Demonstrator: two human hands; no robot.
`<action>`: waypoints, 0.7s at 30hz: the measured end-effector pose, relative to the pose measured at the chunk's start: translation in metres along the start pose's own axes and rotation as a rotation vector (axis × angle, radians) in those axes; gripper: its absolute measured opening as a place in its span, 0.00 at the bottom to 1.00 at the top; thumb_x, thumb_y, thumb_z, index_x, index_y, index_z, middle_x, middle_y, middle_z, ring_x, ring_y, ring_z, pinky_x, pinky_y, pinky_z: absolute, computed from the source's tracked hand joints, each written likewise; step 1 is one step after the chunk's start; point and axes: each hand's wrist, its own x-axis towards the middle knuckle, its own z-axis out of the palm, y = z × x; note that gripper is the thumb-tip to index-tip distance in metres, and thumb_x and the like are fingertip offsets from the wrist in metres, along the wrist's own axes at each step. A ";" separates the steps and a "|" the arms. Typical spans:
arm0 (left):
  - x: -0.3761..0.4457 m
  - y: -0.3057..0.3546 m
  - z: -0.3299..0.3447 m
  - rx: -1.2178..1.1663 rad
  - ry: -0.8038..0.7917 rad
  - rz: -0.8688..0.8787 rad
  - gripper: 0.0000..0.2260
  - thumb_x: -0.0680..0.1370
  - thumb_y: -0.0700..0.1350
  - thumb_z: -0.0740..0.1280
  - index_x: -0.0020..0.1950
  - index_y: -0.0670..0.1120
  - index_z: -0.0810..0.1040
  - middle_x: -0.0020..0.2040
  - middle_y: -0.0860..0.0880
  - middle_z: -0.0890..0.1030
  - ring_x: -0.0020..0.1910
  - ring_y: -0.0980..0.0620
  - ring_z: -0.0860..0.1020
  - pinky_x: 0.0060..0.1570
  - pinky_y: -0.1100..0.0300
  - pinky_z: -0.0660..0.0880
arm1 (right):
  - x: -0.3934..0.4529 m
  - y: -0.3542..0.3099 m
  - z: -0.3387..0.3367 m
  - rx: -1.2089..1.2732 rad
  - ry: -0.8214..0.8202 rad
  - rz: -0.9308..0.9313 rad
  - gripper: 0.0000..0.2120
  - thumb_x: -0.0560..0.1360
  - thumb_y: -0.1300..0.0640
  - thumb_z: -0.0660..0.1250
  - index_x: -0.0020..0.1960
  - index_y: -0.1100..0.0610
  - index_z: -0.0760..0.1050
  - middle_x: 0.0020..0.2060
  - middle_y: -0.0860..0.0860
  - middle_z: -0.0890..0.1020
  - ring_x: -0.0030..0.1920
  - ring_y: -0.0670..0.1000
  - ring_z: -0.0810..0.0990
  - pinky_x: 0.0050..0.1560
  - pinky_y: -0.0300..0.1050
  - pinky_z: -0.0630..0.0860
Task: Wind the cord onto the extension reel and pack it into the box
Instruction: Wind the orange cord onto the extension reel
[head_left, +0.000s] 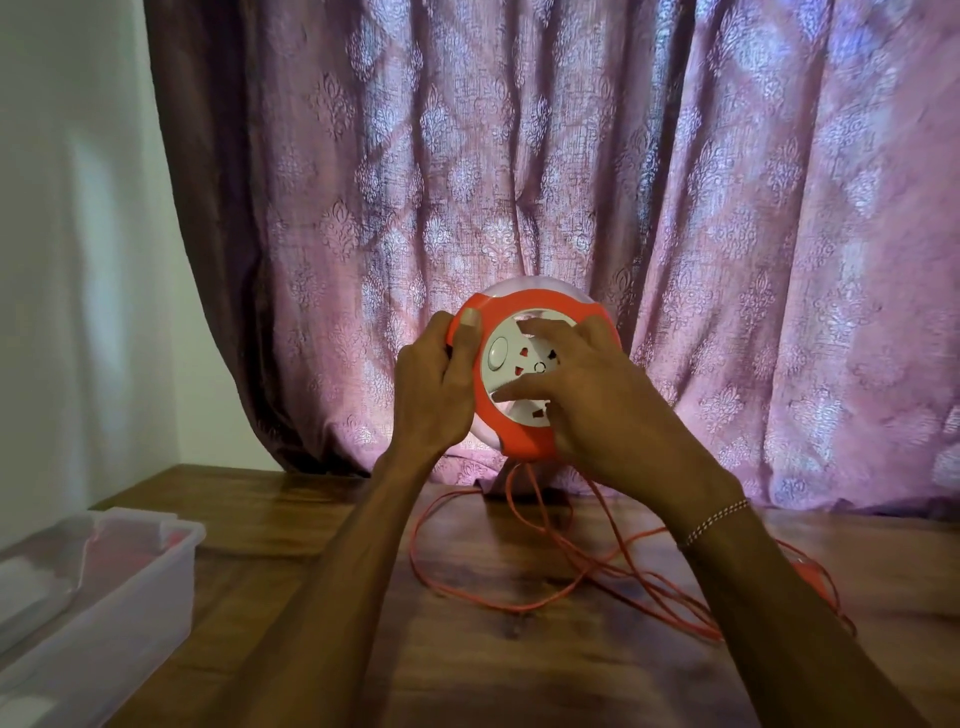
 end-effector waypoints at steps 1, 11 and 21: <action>0.000 0.000 0.000 0.003 -0.002 -0.001 0.27 0.82 0.64 0.55 0.43 0.41 0.74 0.34 0.44 0.80 0.35 0.44 0.78 0.39 0.41 0.75 | 0.000 -0.002 -0.001 -0.037 -0.038 0.015 0.22 0.67 0.59 0.75 0.57 0.42 0.81 0.71 0.53 0.70 0.65 0.60 0.66 0.61 0.56 0.71; -0.002 0.000 0.002 0.009 -0.032 0.012 0.28 0.81 0.65 0.55 0.43 0.40 0.73 0.34 0.44 0.80 0.35 0.41 0.80 0.37 0.39 0.77 | -0.006 0.000 0.008 -0.033 0.119 0.126 0.27 0.67 0.56 0.72 0.62 0.36 0.76 0.57 0.55 0.75 0.59 0.58 0.75 0.51 0.51 0.74; -0.002 0.002 0.002 0.010 -0.007 -0.005 0.23 0.83 0.60 0.58 0.41 0.41 0.72 0.32 0.47 0.78 0.33 0.46 0.76 0.36 0.42 0.75 | -0.002 -0.004 0.015 -0.005 0.339 0.400 0.32 0.67 0.26 0.63 0.63 0.43 0.78 0.45 0.50 0.86 0.47 0.59 0.82 0.41 0.48 0.78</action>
